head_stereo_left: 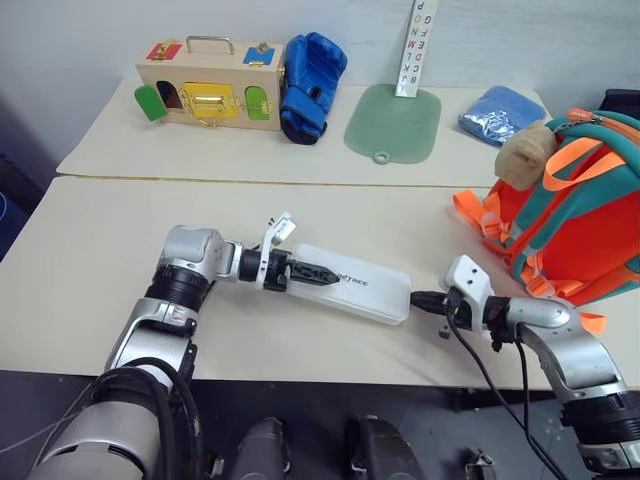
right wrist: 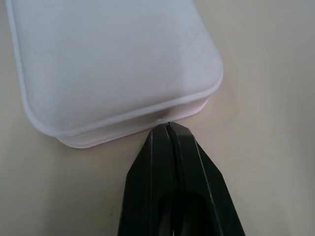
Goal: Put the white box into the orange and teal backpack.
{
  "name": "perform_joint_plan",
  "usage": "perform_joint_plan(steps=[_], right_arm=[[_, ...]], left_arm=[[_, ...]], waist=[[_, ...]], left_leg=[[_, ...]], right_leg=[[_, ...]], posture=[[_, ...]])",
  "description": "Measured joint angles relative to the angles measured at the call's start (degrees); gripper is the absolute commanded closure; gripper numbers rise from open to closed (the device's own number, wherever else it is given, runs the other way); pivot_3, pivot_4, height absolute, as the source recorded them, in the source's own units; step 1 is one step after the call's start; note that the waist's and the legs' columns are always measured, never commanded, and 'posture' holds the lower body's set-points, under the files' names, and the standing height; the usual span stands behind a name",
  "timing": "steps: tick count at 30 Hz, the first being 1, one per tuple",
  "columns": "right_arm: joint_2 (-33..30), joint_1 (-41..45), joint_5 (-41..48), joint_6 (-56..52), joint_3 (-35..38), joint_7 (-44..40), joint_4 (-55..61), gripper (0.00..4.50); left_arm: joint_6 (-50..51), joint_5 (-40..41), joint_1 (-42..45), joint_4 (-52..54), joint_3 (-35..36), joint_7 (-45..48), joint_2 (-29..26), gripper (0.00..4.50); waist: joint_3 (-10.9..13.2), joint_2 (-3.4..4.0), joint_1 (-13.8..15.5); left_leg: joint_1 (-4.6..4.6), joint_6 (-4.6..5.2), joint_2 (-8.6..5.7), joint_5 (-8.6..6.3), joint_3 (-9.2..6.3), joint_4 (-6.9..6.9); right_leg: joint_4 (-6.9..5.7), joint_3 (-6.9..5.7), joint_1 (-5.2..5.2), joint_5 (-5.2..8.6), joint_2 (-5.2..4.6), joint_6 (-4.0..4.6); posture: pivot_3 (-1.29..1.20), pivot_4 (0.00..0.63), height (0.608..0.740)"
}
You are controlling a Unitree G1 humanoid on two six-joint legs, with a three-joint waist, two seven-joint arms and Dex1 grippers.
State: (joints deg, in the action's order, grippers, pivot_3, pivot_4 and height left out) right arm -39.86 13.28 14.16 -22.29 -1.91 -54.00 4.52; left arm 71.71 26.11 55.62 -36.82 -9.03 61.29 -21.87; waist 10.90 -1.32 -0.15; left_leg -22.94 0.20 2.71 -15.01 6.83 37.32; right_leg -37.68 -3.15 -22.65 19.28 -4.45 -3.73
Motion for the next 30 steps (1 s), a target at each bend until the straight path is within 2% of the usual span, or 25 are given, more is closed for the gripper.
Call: perform_joint_plan(steps=[5,7,8,11,14,20,23,25,26,30], right_arm=[[0.0,-1.1,0.1,0.2,0.5,0.4,0.9,4.50],[0.0,-2.6,0.4,0.2,0.8,0.7,2.3,4.50],[0.0,-3.5,0.6,-0.1,1.2,1.1,3.2,4.50],[0.0,-7.1,1.3,-2.2,3.6,3.4,6.8,4.50],[0.0,-13.2,5.1,-7.8,10.5,6.2,12.6,3.94],[0.3,-25.7,15.1,-18.7,31.5,11.0,25.0,1.96],[0.8,-25.7,20.0,-23.1,41.3,14.9,26.8,0.92],[1.7,-22.5,21.5,-24.7,43.1,18.3,26.4,0.24],[2.2,-20.9,21.9,-25.2,43.2,19.6,26.0,0.02],[5.1,-10.7,22.3,-26.2,39.7,26.3,19.5,0.02]], left_arm=[[-1.2,0.4,0.4,-2.0,1.5,0.7,0.4,2.46],[-0.8,1.7,0.5,-1.9,3.1,1.3,0.6,2.96],[-0.5,2.1,0.5,-1.7,3.9,1.2,0.5,3.12],[1.0,3.1,-1.0,1.2,6.3,-0.1,-0.8,3.14],[4.5,5.4,-4.8,7.3,10.7,-2.2,-2.1,3.14],[11.8,11.4,-10.4,20.5,22.4,-8.9,-2.6,3.14],[13.3,13.5,-11.3,26.3,29.3,-14.0,-0.7,3.14],[14.1,14.8,-11.4,29.5,32.2,-16.9,1.2,3.14],[14.2,15.3,-11.4,30.5,32.9,-17.8,2.0,3.14],[14.0,16.7,-13.6,36.5,33.4,-21.6,3.2,3.14]], waist=[[0.0,-0.03,0.0],[0.0,-0.03,-0.1],[0.0,-0.03,-0.1],[0.0,-0.03,-0.2],[0.0,-0.03,-0.1],[0.0,-0.04,0.0],[0.0,-0.05,0.0],[0.0,-0.05,-0.1],[0.0,-0.05,-0.2],[0.0,-0.04,-0.7]], left_leg=[[-0.02,-0.01,0.02,0.00,-0.02,-0.02],[-0.02,-0.01,0.02,0.00,-0.02,-0.02],[-0.02,-0.01,0.02,0.00,-0.02,-0.03],[-0.03,-0.03,0.03,0.01,-0.02,-0.08],[-0.08,-0.08,0.06,0.03,-0.04,-0.17],[-0.11,-0.05,0.03,0.03,-0.12,-0.13],[0.01,-0.03,0.03,0.02,-0.14,-0.14],[0.07,-0.04,0.03,0.02,-0.14,-0.18],[0.08,-0.06,0.03,0.03,-0.12,-0.21],[0.12,-0.22,0.04,0.08,-0.06,-0.34]], right_leg=[[0.00,-0.03,-0.02,0.00,0.01,0.00],[0.00,-0.02,-0.02,0.00,0.00,0.00],[0.01,-0.02,-0.02,0.00,0.01,0.00],[0.01,-0.01,-0.04,0.00,0.00,0.00],[-0.01,0.01,-0.12,0.01,0.00,0.01],[0.01,-0.01,-0.07,0.00,-0.03,0.00],[0.05,-0.01,0.06,-0.01,-0.03,-0.02],[0.05,-0.01,0.08,-0.01,-0.02,-0.02],[0.05,0.01,0.08,-0.01,-0.01,-0.02],[0.04,0.04,0.01,0.00,0.05,0.00]], posture=[[0.00,0.150,0.740],[0.00,0.150,0.740],[0.00,0.150,0.740],[0.00,0.150,0.740],[0.00,0.150,0.740],[0.00,0.150,0.740],[0.00,0.150,0.740],[0.00,0.150,0.740],[0.00,0.150,0.740],[0.00,0.150,0.740]])
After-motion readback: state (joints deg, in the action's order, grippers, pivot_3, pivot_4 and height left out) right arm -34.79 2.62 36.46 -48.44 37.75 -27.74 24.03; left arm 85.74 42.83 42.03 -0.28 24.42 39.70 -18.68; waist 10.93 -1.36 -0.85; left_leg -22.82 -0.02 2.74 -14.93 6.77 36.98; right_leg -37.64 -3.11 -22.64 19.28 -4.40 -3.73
